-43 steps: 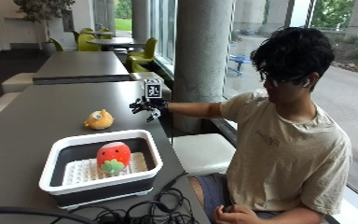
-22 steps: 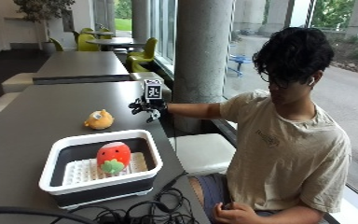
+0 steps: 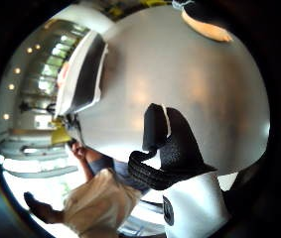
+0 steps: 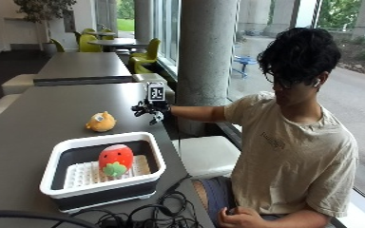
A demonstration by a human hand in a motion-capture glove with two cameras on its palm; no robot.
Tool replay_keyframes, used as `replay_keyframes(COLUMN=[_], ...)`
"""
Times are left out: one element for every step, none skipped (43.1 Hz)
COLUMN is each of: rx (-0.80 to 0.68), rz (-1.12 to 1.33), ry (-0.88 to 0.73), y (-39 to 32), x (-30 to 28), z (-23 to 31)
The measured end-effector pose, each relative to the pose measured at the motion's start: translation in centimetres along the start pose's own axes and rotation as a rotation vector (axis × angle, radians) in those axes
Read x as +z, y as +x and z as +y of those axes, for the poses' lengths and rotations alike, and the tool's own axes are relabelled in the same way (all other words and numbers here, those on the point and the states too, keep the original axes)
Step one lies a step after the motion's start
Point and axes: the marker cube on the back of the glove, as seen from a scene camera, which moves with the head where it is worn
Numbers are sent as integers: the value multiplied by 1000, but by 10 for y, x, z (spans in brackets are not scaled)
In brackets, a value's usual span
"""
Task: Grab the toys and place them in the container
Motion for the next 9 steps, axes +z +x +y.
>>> replay_keyframes(rx=[5, 4, -1, -8, -14, -16, -15, -11, -9], rz=[7, 15, 24, 32, 41, 50, 57, 62, 64], ry=[1, 3, 5, 5, 4, 3, 2, 1, 0], y=[0, 1, 1, 2, 3, 3, 4, 4, 4], x=[0, -1, -1, -1, -2, -2, -3, -3, -3], z=[0, 0, 0, 0, 0, 0, 0, 0, 1])
